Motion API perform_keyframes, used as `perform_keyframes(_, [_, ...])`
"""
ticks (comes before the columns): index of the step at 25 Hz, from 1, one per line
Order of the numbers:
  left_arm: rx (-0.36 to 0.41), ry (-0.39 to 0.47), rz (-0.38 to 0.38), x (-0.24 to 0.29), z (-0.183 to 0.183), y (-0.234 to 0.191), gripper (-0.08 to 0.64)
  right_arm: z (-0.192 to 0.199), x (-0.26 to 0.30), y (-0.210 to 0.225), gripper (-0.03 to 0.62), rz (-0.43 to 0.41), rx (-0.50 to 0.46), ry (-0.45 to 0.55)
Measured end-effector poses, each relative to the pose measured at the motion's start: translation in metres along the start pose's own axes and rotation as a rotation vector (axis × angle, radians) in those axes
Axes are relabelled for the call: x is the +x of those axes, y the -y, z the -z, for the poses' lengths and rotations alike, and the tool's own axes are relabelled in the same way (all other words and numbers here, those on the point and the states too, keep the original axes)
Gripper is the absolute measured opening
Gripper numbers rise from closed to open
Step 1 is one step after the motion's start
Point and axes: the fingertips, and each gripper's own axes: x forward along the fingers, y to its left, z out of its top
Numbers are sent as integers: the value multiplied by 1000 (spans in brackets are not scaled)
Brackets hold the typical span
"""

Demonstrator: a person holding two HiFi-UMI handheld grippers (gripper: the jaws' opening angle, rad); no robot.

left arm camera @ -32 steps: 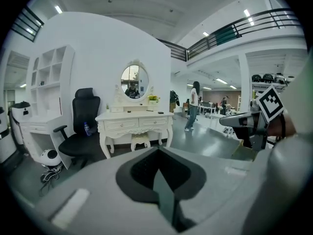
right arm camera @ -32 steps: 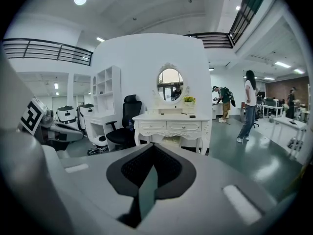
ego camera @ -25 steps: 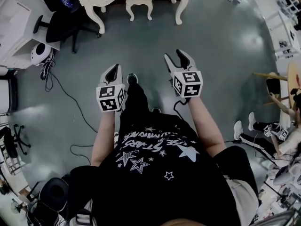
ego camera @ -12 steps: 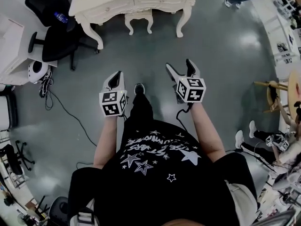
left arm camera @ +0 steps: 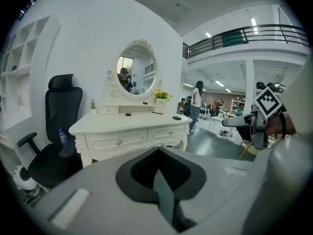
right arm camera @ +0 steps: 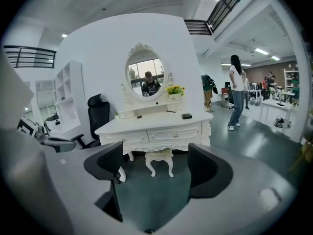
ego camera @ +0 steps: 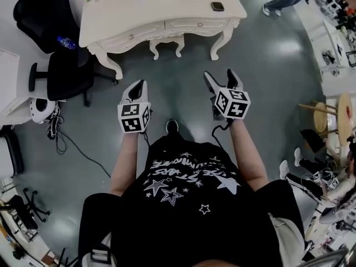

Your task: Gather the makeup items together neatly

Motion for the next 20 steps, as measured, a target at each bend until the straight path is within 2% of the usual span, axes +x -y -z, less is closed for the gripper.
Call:
perform_keyframes(3, [-10,-3,3,23,-15,-27,0,-18,28,-8,431,16,-4,-1])
perform_keyframes(7, [-22,-19,24,49,-25,-41,0,-23,60,-1,430,45,-2,-31])
perform_keyframes(15, [-17,-42,19,103,-46,-63,0,-50,139,38,413,78,51,-32])
perform_keyframes(20, [-6,-60,4,155,-69,-75,0,-76,196,75,405,97,62,-36])
